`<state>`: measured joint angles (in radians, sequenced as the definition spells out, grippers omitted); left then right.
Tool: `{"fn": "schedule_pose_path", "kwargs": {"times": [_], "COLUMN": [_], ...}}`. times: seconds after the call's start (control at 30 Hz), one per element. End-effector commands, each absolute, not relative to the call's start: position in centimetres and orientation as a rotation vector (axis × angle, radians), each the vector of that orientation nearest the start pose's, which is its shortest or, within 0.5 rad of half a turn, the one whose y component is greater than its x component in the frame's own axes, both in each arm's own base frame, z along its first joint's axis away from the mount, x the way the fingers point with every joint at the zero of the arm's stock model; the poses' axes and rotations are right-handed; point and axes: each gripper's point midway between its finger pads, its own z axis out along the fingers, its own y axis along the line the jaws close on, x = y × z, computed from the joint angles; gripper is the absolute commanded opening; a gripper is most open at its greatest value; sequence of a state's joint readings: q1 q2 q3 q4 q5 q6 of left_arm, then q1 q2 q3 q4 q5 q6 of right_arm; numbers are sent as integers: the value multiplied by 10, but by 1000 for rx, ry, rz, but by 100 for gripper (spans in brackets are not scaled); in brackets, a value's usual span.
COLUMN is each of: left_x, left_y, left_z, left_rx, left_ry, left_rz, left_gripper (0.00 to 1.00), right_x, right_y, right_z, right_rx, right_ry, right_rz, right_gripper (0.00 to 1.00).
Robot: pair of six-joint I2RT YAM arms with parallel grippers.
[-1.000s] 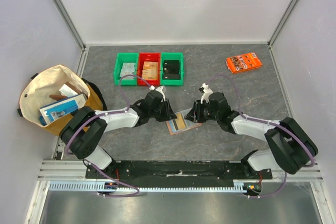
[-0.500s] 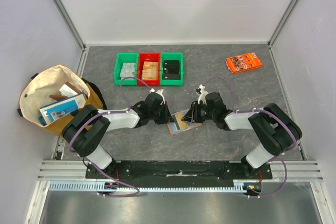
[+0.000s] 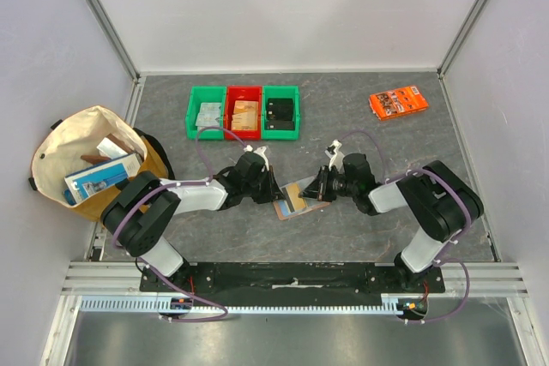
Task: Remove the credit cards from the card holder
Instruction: Remove the credit card from the card holder.
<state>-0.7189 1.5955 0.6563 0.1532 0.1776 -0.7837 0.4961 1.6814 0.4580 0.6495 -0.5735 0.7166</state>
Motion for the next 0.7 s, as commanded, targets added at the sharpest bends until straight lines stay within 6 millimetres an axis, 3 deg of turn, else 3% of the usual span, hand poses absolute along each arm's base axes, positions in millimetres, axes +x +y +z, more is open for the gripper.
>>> {"fn": "schedule_pose_path", "kwargs": {"times": [0.0, 0.07, 0.33, 0.67], "left_x": [216, 216, 215, 218], "left_y": [-266, -265, -263, -268], "left_z": [-6, -6, -7, 6], "left_rx": [21, 25, 21, 38], "left_ry": [2673, 2676, 2686, 2650], "left_rz": [-763, -756, -746, -779], "left_gripper": [7, 4, 2, 2], "right_x": [248, 247, 256, 256], "right_y": [275, 273, 251, 245], "right_z": [42, 41, 41, 34], "right_rx": [-128, -108, -38, -47], "right_ry": [2257, 2258, 2255, 2291], "right_rz": [1391, 1405, 1379, 1332], "right_gripper": [5, 0, 0, 1]}}
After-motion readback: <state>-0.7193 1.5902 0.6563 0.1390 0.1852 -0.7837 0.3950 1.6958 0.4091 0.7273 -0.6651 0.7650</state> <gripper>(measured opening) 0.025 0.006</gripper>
